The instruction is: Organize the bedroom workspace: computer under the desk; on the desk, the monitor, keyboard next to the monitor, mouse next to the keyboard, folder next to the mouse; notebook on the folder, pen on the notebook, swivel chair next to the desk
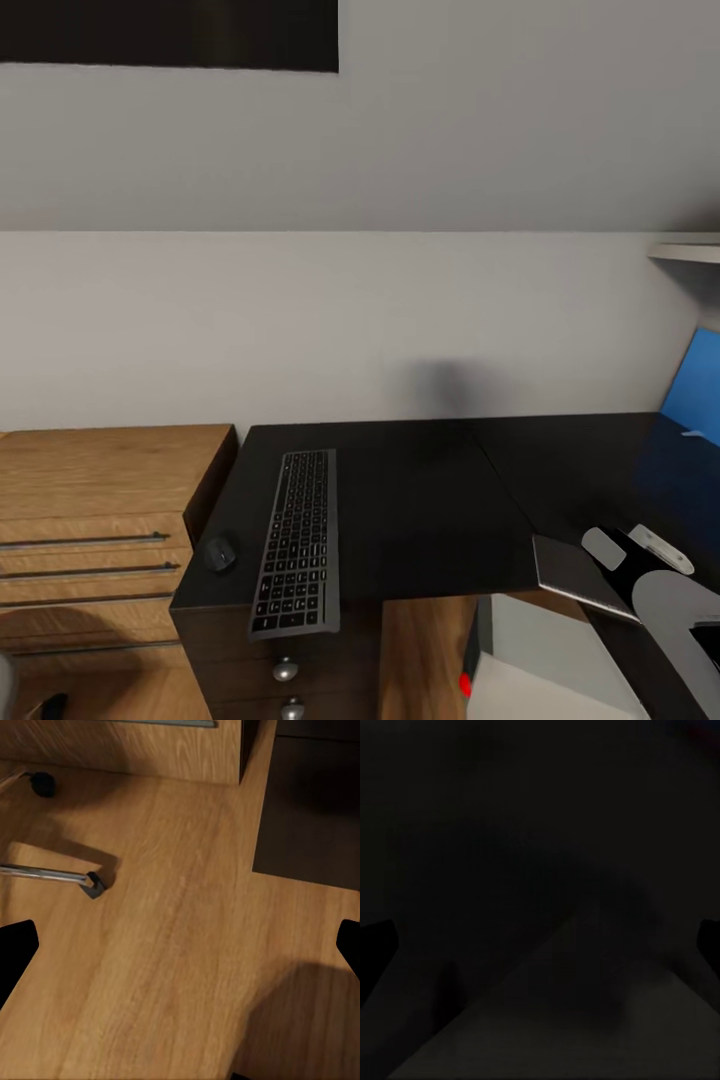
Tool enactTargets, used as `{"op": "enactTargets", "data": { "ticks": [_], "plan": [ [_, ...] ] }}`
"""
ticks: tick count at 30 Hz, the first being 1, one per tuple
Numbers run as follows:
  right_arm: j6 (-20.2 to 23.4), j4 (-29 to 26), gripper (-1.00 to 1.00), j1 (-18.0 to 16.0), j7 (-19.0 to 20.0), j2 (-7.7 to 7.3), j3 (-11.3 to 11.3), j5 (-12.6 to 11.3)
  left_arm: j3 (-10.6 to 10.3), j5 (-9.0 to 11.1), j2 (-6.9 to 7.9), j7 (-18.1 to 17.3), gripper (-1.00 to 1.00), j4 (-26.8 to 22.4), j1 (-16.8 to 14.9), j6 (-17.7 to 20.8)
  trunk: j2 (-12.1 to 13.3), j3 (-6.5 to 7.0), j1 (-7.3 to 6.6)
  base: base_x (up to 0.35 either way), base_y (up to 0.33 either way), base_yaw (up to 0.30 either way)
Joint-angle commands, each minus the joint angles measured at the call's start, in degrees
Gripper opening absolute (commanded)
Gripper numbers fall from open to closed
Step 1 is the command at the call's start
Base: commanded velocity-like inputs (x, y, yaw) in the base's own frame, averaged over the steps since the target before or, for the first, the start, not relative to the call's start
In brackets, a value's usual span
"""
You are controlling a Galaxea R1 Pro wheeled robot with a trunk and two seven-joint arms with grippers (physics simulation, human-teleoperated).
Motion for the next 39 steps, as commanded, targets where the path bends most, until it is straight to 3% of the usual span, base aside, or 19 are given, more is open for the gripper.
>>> {"op": "enactTargets", "data": {
  "ticks": [1, 21, 39],
  "plan": [
    [-0.21, -0.04, 1.0, -0.03, -0.19, -0.04, 0.48, -0.6, -0.5, 0.29, 0.02, 0.31, 1.0, 0.01, -0.03, -0.14, -0.45, -0.25, 0.22, 0.0, 0.0, 0.0],
    [-0.22, -0.12, 1.0, -0.03, -0.19, -0.85, 0.48, -0.6, -0.59, 0.26, 0.02, 0.34, 1.0, 0.01, -0.03, -0.07, -8.47, -3.84, 4.62, 0.0, 0.0, 0.0],
    [-0.22, -0.12, 1.0, -0.03, -0.19, -0.72, 0.56, -0.6, -0.65, 0.28, 0.43, -0.16, 1.0, 0.03, -0.03, -0.06, -8.47, -3.84, 4.62, -0.006, 0.006, 0.0]
  ]
}}
